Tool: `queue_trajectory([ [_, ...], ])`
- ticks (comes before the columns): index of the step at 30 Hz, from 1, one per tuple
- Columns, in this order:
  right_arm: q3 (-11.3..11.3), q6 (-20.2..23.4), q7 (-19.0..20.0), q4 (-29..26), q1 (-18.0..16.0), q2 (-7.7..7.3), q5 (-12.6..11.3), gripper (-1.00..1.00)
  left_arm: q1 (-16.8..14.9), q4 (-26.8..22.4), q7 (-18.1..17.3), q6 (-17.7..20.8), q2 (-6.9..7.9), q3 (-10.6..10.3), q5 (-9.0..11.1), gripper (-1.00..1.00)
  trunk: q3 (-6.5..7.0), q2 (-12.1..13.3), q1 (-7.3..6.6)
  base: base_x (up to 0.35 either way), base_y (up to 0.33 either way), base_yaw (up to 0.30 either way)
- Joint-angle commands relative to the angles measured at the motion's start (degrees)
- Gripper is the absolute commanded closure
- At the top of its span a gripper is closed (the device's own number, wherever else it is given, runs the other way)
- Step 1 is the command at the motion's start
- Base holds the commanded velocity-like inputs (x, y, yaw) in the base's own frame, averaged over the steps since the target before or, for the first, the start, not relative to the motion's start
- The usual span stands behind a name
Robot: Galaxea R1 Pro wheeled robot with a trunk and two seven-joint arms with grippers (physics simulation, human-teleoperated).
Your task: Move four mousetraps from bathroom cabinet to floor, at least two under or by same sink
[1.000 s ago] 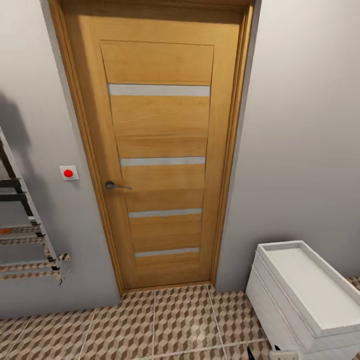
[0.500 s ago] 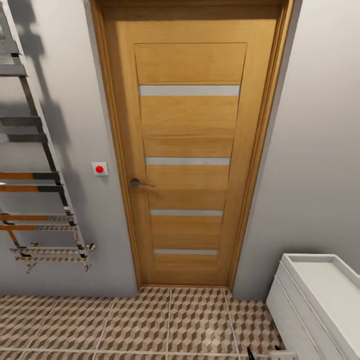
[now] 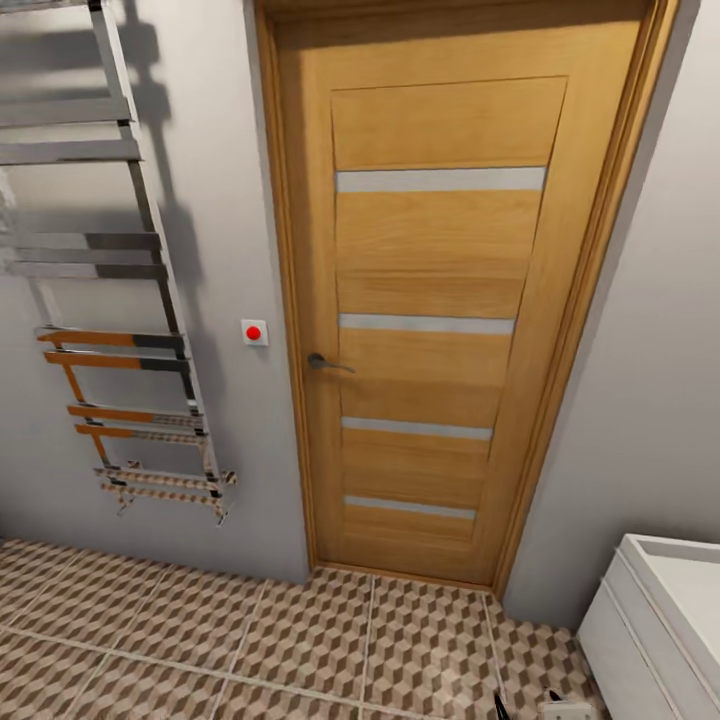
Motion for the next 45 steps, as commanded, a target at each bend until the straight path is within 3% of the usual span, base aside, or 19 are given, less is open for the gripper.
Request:
queue_trajectory([
  [1, 0.4, -0.2, 0.1, 0.0, 0.0, -0.04, -0.6, -1.00, -0.1, 0.2, 0.0, -0.3, -0.04, -0.5, 0.6, -1.00, -0.09, -0.1, 0.01, 0.000, 0.000, 0.288],
  [45, 0.4, -0.2, 0.1, 0.0, 0.0, -0.04, -0.6, -1.00, -0.1, 0.2, 0.0, -0.3, -0.04, -0.5, 0.6, -1.00, -0.09, -0.1, 0.01, 0.000, 0.000, 0.288],
])
